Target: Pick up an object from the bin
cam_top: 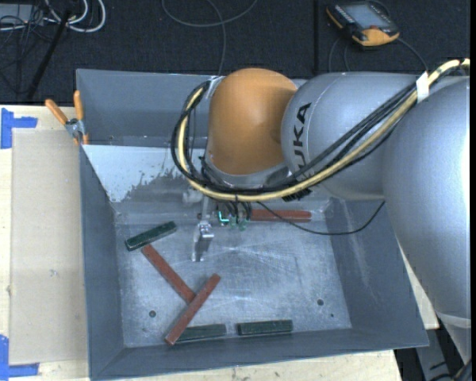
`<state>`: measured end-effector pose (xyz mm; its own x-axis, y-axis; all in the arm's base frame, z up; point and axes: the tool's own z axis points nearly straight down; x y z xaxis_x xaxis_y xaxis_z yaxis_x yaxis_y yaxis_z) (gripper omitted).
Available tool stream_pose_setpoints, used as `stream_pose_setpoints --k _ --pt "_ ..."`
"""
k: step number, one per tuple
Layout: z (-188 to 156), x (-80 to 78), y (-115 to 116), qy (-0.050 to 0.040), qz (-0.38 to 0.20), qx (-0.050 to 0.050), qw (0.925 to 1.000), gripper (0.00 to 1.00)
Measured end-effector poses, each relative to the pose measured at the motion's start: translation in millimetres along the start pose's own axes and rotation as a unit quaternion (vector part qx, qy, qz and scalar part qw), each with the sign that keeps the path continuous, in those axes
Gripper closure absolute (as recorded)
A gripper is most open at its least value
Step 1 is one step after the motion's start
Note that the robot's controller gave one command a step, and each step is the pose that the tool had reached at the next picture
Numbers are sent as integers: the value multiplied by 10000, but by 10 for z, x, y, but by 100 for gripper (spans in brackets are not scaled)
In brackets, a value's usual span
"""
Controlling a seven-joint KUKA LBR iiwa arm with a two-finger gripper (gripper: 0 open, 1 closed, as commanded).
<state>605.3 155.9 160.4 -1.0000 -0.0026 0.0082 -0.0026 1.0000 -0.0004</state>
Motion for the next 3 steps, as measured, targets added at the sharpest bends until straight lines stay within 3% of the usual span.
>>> stream_pose_setpoints --k 1,2,3 --pt "-50 -18 -8 -36 18 -5 10000 0" --pt "234 -105 200 -83 -509 1 9987 0" --pt "324 -123 466 -27 -782 0 9969 0"
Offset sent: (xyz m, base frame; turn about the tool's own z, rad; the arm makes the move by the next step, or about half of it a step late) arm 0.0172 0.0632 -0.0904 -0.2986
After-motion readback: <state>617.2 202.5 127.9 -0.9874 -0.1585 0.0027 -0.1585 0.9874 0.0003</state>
